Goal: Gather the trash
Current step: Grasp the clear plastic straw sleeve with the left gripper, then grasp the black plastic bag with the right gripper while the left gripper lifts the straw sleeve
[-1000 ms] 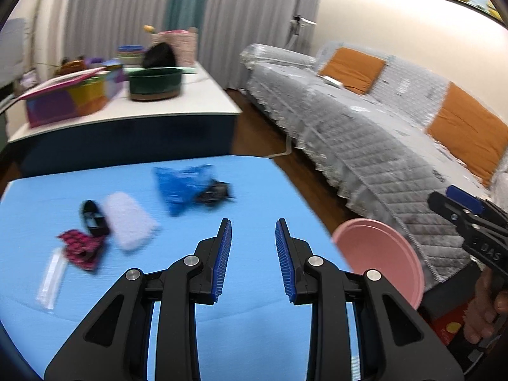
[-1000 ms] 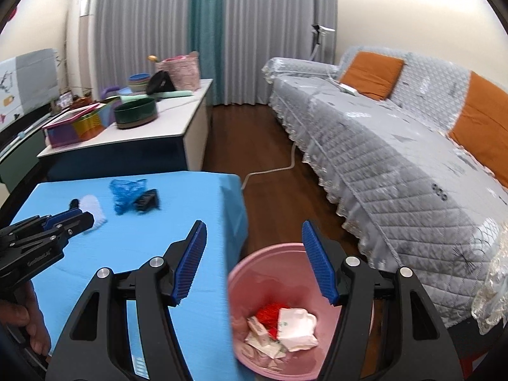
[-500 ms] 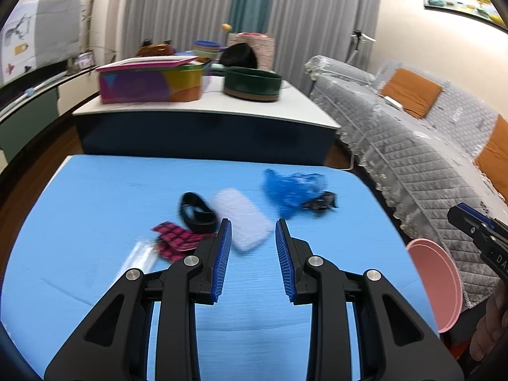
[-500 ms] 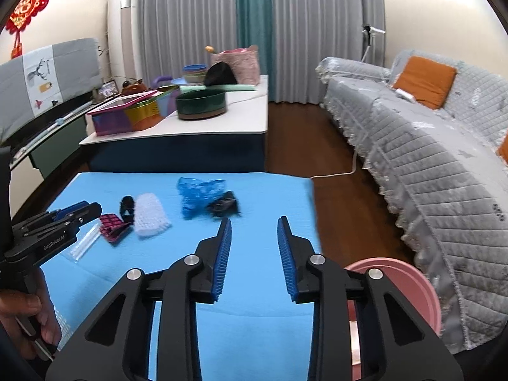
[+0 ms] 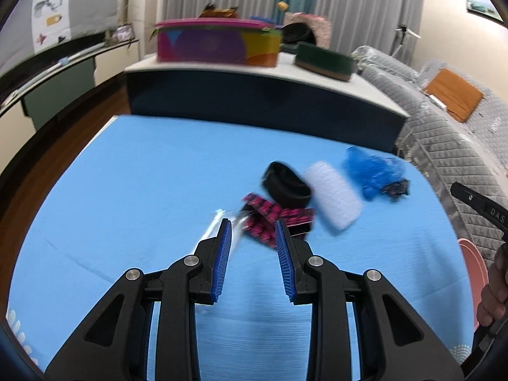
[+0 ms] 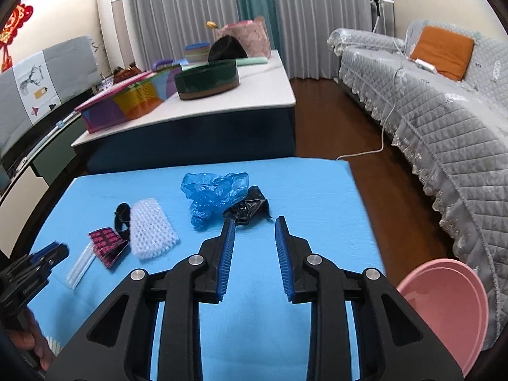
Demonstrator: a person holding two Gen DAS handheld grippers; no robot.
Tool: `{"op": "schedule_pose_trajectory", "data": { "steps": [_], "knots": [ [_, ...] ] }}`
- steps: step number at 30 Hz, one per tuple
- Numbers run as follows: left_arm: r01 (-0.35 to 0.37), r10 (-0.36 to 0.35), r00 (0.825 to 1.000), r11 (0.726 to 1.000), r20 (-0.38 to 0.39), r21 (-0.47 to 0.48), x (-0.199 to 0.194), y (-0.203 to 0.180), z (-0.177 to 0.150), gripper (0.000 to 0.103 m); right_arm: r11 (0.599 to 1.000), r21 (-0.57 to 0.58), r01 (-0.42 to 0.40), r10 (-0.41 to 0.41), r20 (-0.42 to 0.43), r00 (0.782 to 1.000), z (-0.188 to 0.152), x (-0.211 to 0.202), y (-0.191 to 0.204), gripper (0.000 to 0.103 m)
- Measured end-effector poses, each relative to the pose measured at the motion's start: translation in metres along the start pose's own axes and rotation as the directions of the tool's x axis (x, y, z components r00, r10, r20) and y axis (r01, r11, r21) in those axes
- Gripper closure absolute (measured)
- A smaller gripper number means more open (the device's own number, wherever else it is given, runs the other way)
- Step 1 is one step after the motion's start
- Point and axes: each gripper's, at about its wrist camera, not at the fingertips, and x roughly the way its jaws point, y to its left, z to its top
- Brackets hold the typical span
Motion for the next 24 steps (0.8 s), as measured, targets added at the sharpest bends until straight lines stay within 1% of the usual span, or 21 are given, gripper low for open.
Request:
{"op": "schedule_pose_trajectory", "data": {
  "steps": [3,4,6,9,12,15,17,18,19,20,22,23,24],
  "knots": [
    [-0.04,0.04,0.999,0.999,-0.036,-0.013,0.012,0.011,-0.004,0.059,1.0,0.014,0.012,-0.011,-0.019,1.0,0.003,0.023,0.001,0.064],
    [-0.047,0.046,0.998,0.999,-0.05,-0.021,0.016,0.014,-0.006,0.058,1.0,0.02,0.015,-0.015,-0.023,1.0,0.003,0.029,0.0,0.063],
    [-0.049,0.046,0.996,0.998,-0.075,-0.029,0.024,0.019,-0.008,0.058,0.999,0.034,0.017,-0.016,-0.039,0.999,0.004,0.044,-0.003,0.057],
    [-0.048,0.045,0.994,0.999,-0.1,-0.027,0.032,0.022,-0.01,0.058,0.999,0.038,0.02,-0.017,-0.061,0.998,0.005,0.064,-0.004,0.051],
    [-0.056,0.054,0.991,0.998,-0.122,-0.019,0.037,0.021,-0.012,0.058,0.999,0.044,0.015,-0.011,-0.083,0.997,0.006,0.081,-0.006,0.047],
    [-0.067,0.064,0.989,0.998,-0.135,-0.018,0.04,0.021,-0.012,0.058,0.999,0.049,0.008,-0.003,-0.104,0.995,0.006,0.095,-0.007,0.047],
    [-0.076,0.072,0.988,0.997,-0.139,-0.023,0.042,0.022,-0.011,0.062,0.999,0.044,0.011,-0.006,-0.117,0.993,0.006,0.104,-0.007,0.047],
    [-0.078,0.074,0.987,0.997,-0.142,-0.025,0.043,0.023,-0.011,0.07,0.999,0.042,0.014,-0.009,-0.122,0.993,0.006,0.108,-0.007,0.047],
    [-0.082,0.078,0.986,0.996,-0.146,-0.025,0.044,0.024,-0.011,0.076,0.999,0.043,0.015,-0.009,-0.125,0.992,0.006,0.111,-0.008,0.047],
    [-0.086,0.081,0.986,0.996,-0.146,-0.025,0.044,0.024,-0.011,0.077,0.999,0.045,0.016,-0.01,-0.13,0.991,0.007,0.114,-0.009,0.047],
    [-0.092,0.088,0.985,0.996,-0.151,-0.019,0.045,0.024,-0.01,0.088,0.999,0.053,0.014,-0.006,-0.14,0.99,0.008,0.118,-0.011,0.047],
    [-0.091,0.087,0.985,0.996,-0.151,-0.016,0.045,0.023,-0.01,0.088,0.998,0.053,0.016,-0.008,-0.143,0.99,0.008,0.119,-0.012,0.049],
    [-0.089,0.085,0.985,0.996,-0.15,-0.014,0.045,0.022,-0.01,0.092,0.999,0.051,0.017,-0.009,-0.148,0.989,0.008,0.12,-0.012,0.056]
  ]
}}
